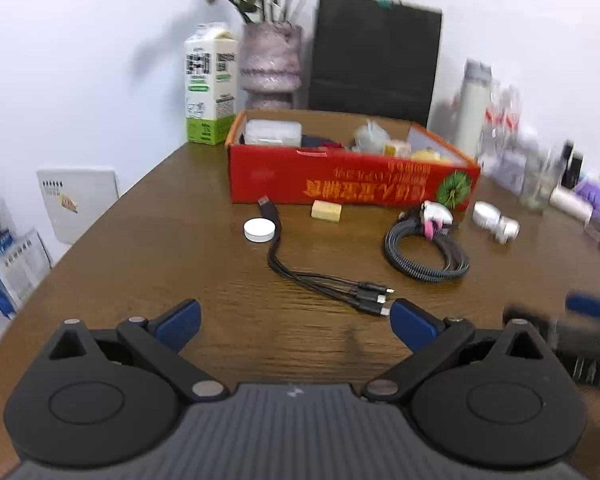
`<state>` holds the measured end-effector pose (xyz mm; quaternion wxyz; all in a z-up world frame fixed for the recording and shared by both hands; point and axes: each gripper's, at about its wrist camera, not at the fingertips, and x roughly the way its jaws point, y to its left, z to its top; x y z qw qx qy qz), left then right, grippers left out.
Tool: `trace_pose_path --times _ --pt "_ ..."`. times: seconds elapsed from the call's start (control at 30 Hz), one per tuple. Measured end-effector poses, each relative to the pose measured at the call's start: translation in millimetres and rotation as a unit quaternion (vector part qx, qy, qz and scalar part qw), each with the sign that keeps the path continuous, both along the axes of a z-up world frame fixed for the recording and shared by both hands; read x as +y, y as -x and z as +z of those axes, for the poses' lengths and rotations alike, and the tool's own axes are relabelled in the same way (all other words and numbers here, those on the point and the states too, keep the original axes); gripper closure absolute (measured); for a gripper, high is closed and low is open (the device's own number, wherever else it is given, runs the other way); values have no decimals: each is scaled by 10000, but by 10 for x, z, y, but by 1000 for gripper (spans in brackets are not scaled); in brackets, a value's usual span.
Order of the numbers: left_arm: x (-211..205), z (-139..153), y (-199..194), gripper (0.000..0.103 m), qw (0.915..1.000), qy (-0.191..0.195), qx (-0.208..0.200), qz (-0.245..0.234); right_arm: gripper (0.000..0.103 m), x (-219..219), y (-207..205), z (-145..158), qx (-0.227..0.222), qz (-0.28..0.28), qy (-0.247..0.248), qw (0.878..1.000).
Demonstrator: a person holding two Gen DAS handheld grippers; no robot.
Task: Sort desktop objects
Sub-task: 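Withdraw both tools from the box back over the table, then grasp the small white round item with the left tool while the right tool grasps the crumpled white tissue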
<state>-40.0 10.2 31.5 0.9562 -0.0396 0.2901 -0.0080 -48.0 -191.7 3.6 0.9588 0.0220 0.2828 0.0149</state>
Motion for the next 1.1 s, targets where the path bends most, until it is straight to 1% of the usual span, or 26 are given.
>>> trace_pose_path --times 0.03,0.07,0.17,0.23,0.37,0.47,0.5,0.53,0.6,0.67,0.7,0.73,0.8,0.9,0.97,1.03,1.07,1.1 --pt "19 3 52 0 9999 87 -79 93 16 4 78 -32 2 13 80 10000" --pt "32 10 89 0 9998 93 -135 127 16 8 142 -55 39 -5 158 9999" --pt "25 45 190 0 9994 -81 -290 156 16 3 294 -99 109 -29 211 9997" --pt "33 64 211 0 9993 -83 -326 158 16 -18 363 -108 128 -31 158 9998" --pt "62 29 181 0 9996 10 -274 88 16 -49 387 -91 82 -28 79 9999" --pt "109 10 104 0 9994 211 -259 108 16 -113 305 -82 77 3 29 10000" --pt "119 9 66 0 9993 248 -255 106 16 -156 256 -69 63 -25 -1 10000" --pt "119 7 16 0 9994 205 -244 115 16 -205 201 -55 38 -75 -17 10000" --pt "91 7 -126 0 9996 -89 -193 207 16 -315 46 -30 -1 -213 -17 9998" --pt "49 21 -341 0 9981 -513 -100 340 17 -449 -193 -21 119 -331 -54 9994" --pt "37 30 -462 0 9972 -661 -63 345 18 -533 -350 -20 196 -348 -127 9991" --pt "39 36 -581 0 9968 -722 -31 354 19 -587 -473 -19 239 -376 -167 9989" --pt "88 51 -821 0 9975 -657 87 228 23 -687 -752 -5 318 -490 -178 9981" --pt "164 71 -1187 0 9989 -389 267 -60 25 -788 -1119 -13 340 -597 -133 9976" --pt "223 45 -1378 2 9987 -397 312 -102 26 -834 -1330 -45 385 -583 14 9976" --pt "296 9 -1474 6 9986 -418 333 -40 39 -871 -1499 -103 531 -628 42 9966" --pt "356 -11 -1499 8 9988 -350 342 -16 52 -894 -1547 -132 569 -611 -10 9965" --pt "417 -29 -1517 9 9991 -235 362 24 61 -912 -1574 -164 602 -571 -87 9965"
